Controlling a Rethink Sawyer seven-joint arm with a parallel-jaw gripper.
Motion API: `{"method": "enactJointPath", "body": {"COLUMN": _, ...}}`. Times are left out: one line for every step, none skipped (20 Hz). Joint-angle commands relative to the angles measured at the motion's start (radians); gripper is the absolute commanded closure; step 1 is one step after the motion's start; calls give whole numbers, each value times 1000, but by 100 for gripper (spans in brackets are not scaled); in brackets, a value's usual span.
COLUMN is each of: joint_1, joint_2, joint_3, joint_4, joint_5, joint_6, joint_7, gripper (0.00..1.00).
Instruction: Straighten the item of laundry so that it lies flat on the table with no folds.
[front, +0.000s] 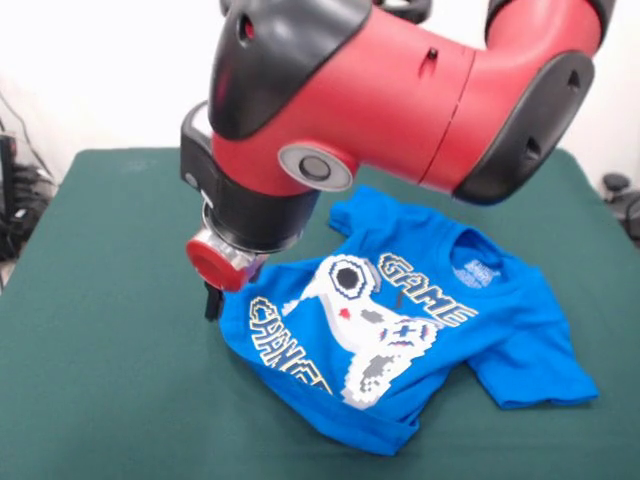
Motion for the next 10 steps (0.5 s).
{"method": "enactJointPath", "body": {"joint_1": 12, "joint_2": 15, "joint_3": 135, "joint_4": 23, "joint_5": 51, "joint_6": -71, "joint_7": -171, "gripper": 0}}
{"method": "enactJointPath", "body": {"joint_1": 13, "joint_2": 15, "joint_3": 140, "joint_4": 29, "joint_5": 53, "joint_6": -68, "joint_7": -172, "gripper": 0}}
{"method": "enactJointPath", "body": {"joint_1": 11, "joint_2": 18, "joint_3": 144, "joint_4": 30, "joint_5": 55, "joint_6": -60, "joint_7": -172, "gripper": 0}}
{"method": "enactJointPath", "body": {"joint_1": 6, "joint_2": 18, "joint_3": 145, "joint_4": 31, "joint_5": 53, "joint_6": -57, "joint_7": -174, "gripper": 0}}
{"method": "enactJointPath", "body": {"joint_1": 2, "joint_2": 23, "joint_3": 145, "joint_4": 28, "joint_5": 51, "joint_6": -48, "joint_7": -171, "gripper": 0}}
{"method": "enactJointPath", "body": {"joint_1": -2, "joint_2": 27, "joint_3": 148, "joint_4": 34, "joint_5": 50, "joint_6": -38, "joint_7": -176, "gripper": 0}}
{"method": "enactJointPath", "body": {"joint_1": -5, "joint_2": 30, "joint_3": 149, "joint_4": 35, "joint_5": 49, "joint_6": -32, "joint_7": -177, "gripper": 0}}
{"method": "enactJointPath", "body": {"joint_1": -8, "joint_2": 34, "joint_3": 151, "joint_4": 36, "joint_5": 47, "joint_6": -25, "joint_7": -178, "gripper": 0}}
{"method": "enactJointPath", "body": {"joint_1": -12, "joint_2": 38, "joint_3": 152, "joint_4": 36, "joint_5": 47, "joint_6": -15, "joint_7": -179, "gripper": 0}}
{"method": "enactJointPath", "body": {"joint_1": -16, "joint_2": 43, "joint_3": 155, "joint_4": 40, "joint_5": 45, "joint_6": -9, "joint_7": -184, "gripper": 0}}
